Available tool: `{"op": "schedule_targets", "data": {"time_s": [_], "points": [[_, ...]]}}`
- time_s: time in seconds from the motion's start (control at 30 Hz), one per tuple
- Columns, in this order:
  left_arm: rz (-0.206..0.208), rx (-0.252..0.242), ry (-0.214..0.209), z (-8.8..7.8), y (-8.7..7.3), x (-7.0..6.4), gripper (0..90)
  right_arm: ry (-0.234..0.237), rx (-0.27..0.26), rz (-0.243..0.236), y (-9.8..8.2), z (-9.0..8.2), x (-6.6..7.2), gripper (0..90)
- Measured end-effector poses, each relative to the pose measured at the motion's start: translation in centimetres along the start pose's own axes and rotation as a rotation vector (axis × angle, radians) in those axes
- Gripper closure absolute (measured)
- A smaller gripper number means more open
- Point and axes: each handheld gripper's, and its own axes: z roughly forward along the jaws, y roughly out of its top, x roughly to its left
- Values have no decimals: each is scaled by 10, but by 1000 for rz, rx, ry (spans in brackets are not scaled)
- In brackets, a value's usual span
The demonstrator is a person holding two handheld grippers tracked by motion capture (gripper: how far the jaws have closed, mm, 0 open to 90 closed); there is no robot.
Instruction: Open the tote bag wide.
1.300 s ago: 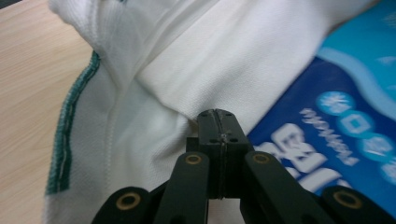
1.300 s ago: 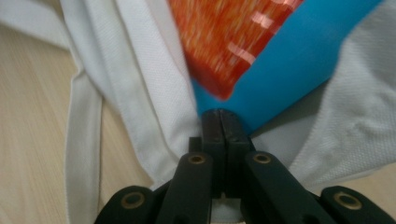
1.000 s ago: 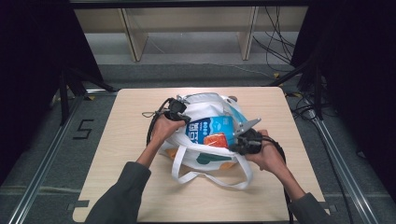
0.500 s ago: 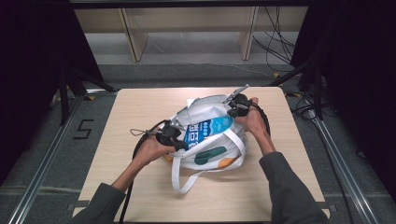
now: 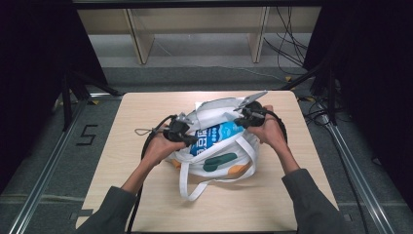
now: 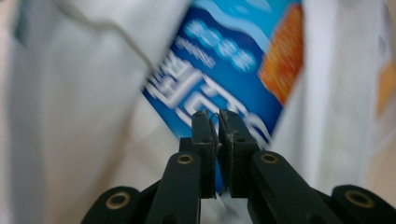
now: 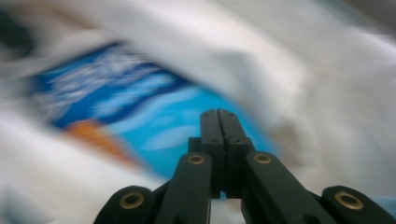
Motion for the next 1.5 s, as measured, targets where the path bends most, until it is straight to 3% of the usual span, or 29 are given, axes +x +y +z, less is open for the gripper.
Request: {"op": "schedule_targets", "data": {"time_s": [0.03,0.07,0.1,0.13,0.2,0.23,0.27,0.37,0.4,0.5,0.53,0.57,0.67,0.7,0.77,0.8,0.9,0.93,0.97,1.03,1.07,1.1,1.13,1.2,1.3,1.37,1.4,1.43,1.5], "points": [[-27,2,9,4,5,5,844,62,36,-66,-7,0,19,900],[-39,6,29,9,9,11,844,62,36,-66,-7,0,19,900],[-68,14,42,15,11,17,845,52,69,-101,-13,-1,24,900],[-103,48,70,26,12,29,859,82,96,-122,-26,-5,29,900],[-127,51,90,30,10,34,867,95,105,-123,-33,-8,33,900],[-142,60,121,33,8,40,874,102,144,-143,-40,-12,37,900],[-174,57,122,35,5,48,890,124,199,-147,-60,-11,44,900],[-220,59,97,36,0,56,892,127,203,-148,-80,-5,47,900],[-232,48,102,37,-1,57,893,133,195,-128,-87,-1,48,900],[-179,64,145,37,3,48,890,107,199,-142,-92,4,54,900],[-146,49,128,29,4,40,864,92,177,-146,-88,-3,56,900],[-146,49,128,29,4,40,860,92,177,-146,-88,-3,56,900],[-82,15,82,15,1,26,853,69,90,-138,-82,-18,57,900],[-79,8,69,11,-1,22,847,67,60,-112,-80,-23,57,900],[-66,-3,42,6,-8,16,837,53,-24,-114,-74,-32,53,885],[-59,-14,45,3,-10,15,829,33,-102,-96,-69,-38,47,879],[-89,-70,35,-6,-12,15,818,14,-150,-75,-63,-42,40,879],[-94,-99,67,-11,-11,18,810,-6,-153,-79,-59,-43,35,878],[-93,-111,86,-13,-9,22,805,-53,-195,-68,-53,-43,28,875],[-106,-142,153,-19,-7,35,792,-90,-230,-33,-45,-42,15,871],[-116,-144,166,-19,-6,40,793,-117,-258,-10,-40,-39,4,879],[-141,-150,182,-18,-7,49,791,-122,-250,11,-39,-36,-2,882],[-164,-144,181,-14,-9,56,799,-162,-229,5,-38,-28,-12,900],[-205,-130,181,-4,-16,66,818,-209,-141,12,-43,-12,-25,900],[-223,-110,181,11,-25,71,857,-233,-16,102,-67,25,-47,900],[-229,-100,191,21,-31,74,882,-244,15,90,-72,32,-51,900],[-259,-110,173,22,-34,76,891,-216,16,124,-77,39,-54,900],[-255,-108,175,21,-33,76,892,-189,31,156,-80,41,-55,900],[-233,-93,188,19,-31,73,891,-214,3,144,-80,46,-54,900]]}}
